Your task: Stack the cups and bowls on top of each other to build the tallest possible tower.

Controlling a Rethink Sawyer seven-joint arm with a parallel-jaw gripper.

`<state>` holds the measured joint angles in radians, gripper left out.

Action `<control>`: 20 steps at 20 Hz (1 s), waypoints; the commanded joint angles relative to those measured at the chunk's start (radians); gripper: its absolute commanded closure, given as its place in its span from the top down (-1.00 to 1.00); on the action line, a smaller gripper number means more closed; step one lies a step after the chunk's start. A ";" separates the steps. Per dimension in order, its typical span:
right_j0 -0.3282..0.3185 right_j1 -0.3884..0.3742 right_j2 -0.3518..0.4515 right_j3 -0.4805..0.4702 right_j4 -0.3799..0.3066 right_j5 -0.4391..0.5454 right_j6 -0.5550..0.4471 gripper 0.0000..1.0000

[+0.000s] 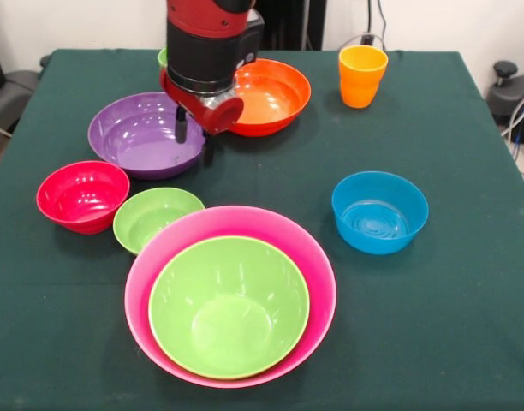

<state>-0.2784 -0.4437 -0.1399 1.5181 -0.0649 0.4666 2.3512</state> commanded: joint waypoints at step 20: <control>0.082 0.201 -0.008 -0.050 0.234 -0.069 0.198 1.00</control>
<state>-0.2397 -0.3086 -0.2164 1.5127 0.1126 0.4664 2.3613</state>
